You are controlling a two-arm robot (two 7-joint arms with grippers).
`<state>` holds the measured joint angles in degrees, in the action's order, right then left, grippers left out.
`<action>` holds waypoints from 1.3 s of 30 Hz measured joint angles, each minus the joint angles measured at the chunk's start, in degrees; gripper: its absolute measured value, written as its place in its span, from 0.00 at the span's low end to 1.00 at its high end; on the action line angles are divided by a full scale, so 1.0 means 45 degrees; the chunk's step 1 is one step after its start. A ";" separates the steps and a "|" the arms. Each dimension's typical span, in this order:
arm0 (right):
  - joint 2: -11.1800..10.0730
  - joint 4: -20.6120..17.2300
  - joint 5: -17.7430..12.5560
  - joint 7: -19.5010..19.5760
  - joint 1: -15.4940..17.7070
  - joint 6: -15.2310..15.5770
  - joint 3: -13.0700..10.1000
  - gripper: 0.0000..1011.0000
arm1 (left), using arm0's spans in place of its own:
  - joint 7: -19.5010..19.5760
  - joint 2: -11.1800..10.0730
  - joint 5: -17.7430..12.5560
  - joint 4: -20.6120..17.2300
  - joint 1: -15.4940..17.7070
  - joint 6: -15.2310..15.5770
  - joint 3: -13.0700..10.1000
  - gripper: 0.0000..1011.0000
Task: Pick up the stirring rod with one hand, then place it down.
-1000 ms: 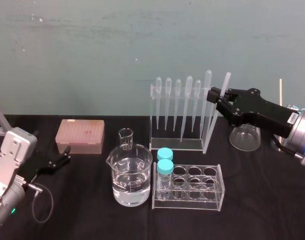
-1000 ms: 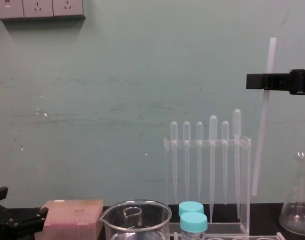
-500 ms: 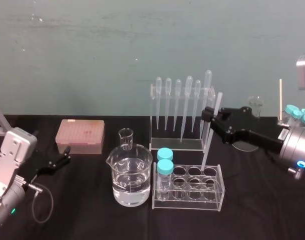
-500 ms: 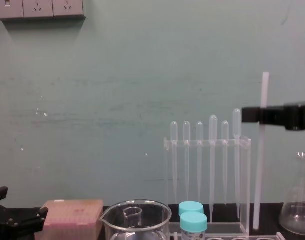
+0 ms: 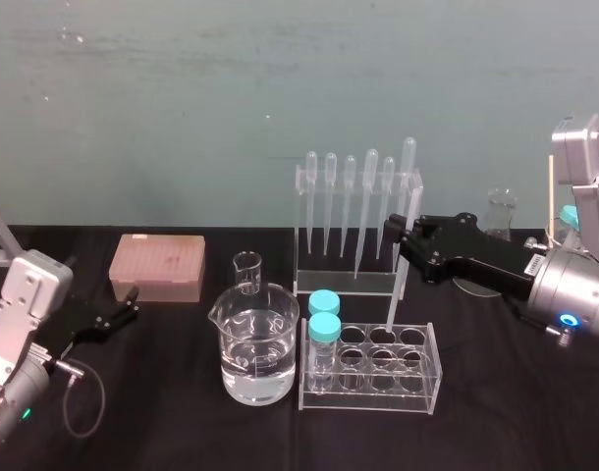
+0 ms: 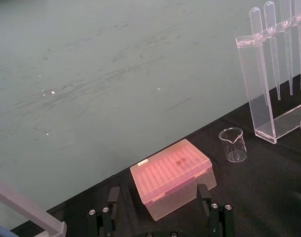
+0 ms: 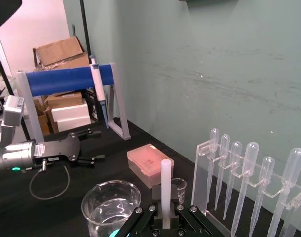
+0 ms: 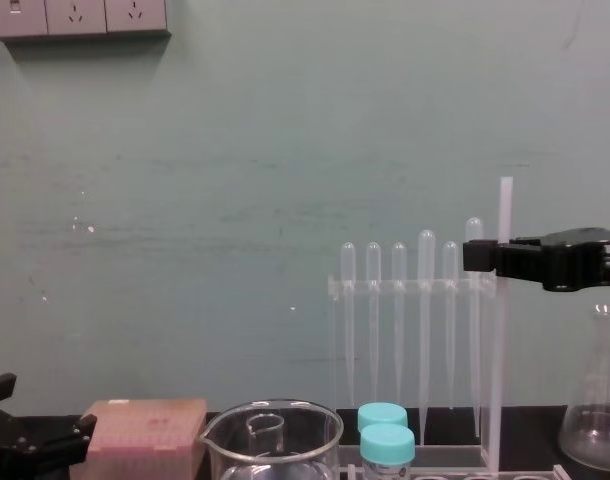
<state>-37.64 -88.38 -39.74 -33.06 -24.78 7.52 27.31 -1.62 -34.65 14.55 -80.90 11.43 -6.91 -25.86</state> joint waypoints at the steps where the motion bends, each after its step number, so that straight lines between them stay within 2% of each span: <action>1: 0.0085 0.0148 0.0061 -0.0049 -0.0082 -0.0011 0.0035 0.07 | 0.0000 0.0000 0.0000 0.0000 0.0000 0.0000 0.0000 0.99; 11: 0.0606 0.1129 0.0234 -0.0469 -0.0516 -0.0008 0.0316 0.07 | 0.0000 0.0000 0.0001 0.0000 0.0000 0.0000 0.0000 0.99; 23: 0.0978 0.1950 0.0450 -0.0731 -0.0826 0.0074 0.0613 0.07 | 0.0000 0.0000 0.0000 0.0000 0.0000 0.0000 0.0000 0.99; 33: 0.1132 0.2306 0.0577 -0.0751 -0.0854 0.0312 0.0803 0.07 | 0.0000 0.0000 0.0000 0.0000 0.0000 0.0000 0.0001 0.99; 39: 0.1134 0.2391 0.0939 -0.0649 -0.0804 0.0276 0.0928 0.07 | 0.0000 0.0000 0.0000 0.0000 0.0000 0.0000 -0.0001 0.99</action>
<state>-32.54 -77.62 -35.51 -35.98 -28.40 8.76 31.49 -1.62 -34.65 14.55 -80.90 11.43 -6.91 -25.87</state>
